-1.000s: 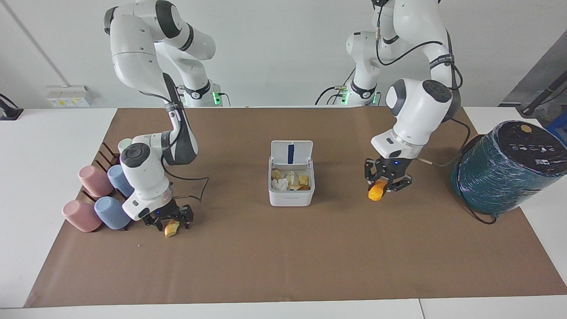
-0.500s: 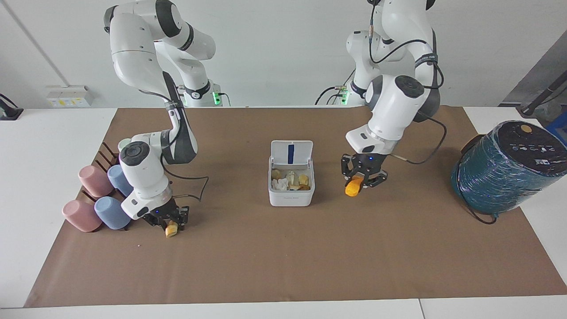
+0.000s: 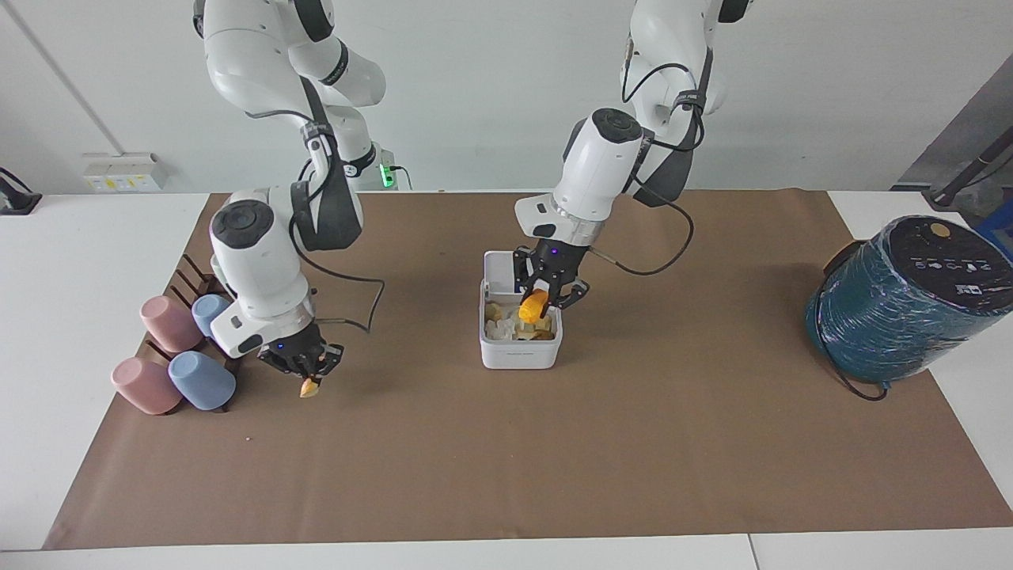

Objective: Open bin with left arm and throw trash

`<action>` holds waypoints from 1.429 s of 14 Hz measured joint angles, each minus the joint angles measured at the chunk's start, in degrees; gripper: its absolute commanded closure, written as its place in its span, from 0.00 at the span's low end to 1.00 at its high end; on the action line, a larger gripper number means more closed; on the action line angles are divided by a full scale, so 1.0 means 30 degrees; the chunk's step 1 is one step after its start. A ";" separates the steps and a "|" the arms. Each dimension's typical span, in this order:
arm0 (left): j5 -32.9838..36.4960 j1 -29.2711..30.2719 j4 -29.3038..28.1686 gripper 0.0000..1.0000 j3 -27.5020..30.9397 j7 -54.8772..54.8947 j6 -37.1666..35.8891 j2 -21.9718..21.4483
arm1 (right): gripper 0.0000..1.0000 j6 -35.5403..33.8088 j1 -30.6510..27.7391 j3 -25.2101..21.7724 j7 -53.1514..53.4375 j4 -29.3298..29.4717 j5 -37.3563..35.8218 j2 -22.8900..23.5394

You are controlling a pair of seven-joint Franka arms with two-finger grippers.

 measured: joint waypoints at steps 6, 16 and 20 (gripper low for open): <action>0.0000 -0.0088 0.0029 0.00 0.0338 0.0005 -0.0418 -0.0030 | 1.00 -0.0783 0.1758 0.1188 0.4910 0.1529 0.2753 -0.0606; 0.0465 0.4374 0.0025 0.00 0.1009 -0.2679 -0.6552 -0.2279 | 0.97 0.1961 0.6274 0.1255 1.0208 0.1204 0.5880 0.1024; 0.0988 0.6879 -0.0169 0.00 0.1120 -0.2804 -0.8160 -0.3762 | 0.00 0.2131 0.6363 0.1176 1.0277 0.0554 0.5883 0.1400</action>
